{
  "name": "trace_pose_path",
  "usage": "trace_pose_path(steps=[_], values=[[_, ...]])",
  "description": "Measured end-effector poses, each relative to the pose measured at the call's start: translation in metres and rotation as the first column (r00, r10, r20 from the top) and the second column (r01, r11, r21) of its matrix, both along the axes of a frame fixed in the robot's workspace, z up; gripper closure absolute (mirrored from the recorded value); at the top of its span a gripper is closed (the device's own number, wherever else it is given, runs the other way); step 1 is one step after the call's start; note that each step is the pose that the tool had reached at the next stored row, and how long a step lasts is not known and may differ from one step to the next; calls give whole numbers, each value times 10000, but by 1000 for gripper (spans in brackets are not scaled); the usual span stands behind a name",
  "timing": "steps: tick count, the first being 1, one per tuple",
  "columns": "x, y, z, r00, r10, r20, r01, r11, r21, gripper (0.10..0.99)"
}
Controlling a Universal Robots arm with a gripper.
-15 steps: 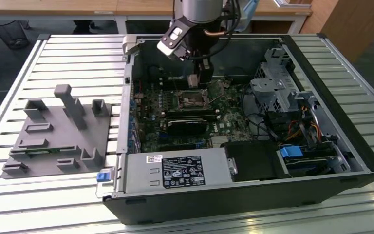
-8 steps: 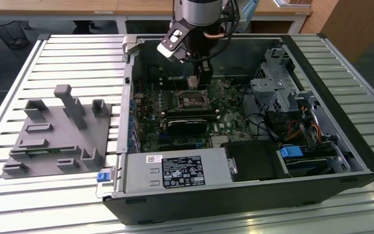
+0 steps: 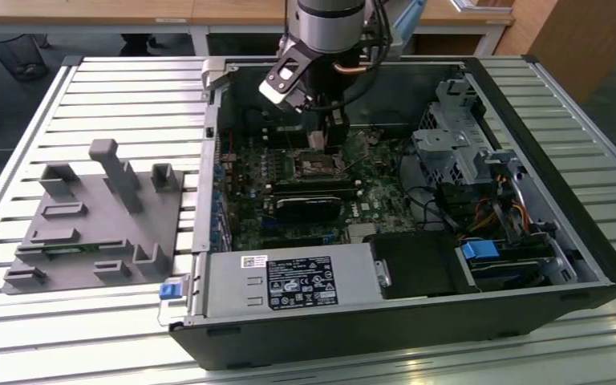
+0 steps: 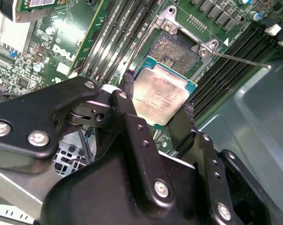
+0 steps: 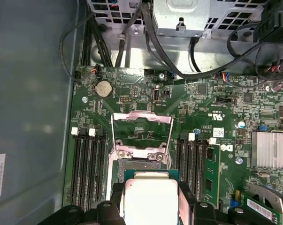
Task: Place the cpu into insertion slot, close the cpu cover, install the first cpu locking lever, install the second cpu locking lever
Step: 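Place the cpu into insertion slot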
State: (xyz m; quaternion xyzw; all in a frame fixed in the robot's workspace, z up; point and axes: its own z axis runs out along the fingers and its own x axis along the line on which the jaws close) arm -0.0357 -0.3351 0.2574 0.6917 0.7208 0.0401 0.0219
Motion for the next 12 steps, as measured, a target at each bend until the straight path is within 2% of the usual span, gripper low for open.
trace_pose_path(steps=[12], values=[[-1, 57, -181, 10000, -6, -1, 6, 10000, -26, 545]])
